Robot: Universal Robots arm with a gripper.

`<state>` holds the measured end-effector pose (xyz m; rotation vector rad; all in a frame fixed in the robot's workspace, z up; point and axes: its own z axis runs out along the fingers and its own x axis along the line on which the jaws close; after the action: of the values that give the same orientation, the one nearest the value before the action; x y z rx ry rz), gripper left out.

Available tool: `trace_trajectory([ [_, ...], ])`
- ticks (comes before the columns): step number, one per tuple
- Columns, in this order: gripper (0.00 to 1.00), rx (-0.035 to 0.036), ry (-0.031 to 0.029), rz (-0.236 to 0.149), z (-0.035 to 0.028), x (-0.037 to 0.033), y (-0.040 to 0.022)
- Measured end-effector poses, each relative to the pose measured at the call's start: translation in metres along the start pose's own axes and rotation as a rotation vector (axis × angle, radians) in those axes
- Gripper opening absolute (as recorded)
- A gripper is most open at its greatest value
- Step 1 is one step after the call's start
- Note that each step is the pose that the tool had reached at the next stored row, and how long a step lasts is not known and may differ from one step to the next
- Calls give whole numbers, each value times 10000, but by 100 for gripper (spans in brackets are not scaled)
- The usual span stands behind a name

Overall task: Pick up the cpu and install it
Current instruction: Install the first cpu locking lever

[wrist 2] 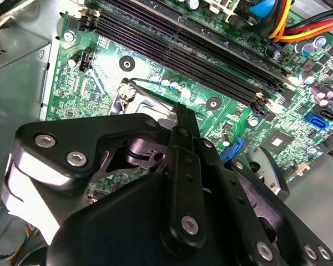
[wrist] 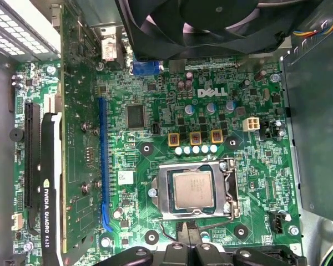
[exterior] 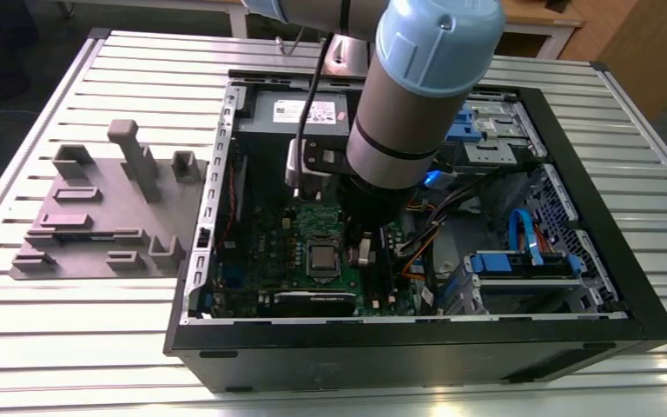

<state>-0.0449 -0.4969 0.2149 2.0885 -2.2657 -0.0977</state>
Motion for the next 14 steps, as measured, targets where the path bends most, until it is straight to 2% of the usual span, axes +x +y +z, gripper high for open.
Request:
trace_trajectory([
  [2,10,19,-1,-1,1,0,-1],
  [5,10,158,-13,-7,11,0,2],
  [6,10,184,-14,-9,13,1,4],
  [14,10,193,-13,-19,47,3,4],
])
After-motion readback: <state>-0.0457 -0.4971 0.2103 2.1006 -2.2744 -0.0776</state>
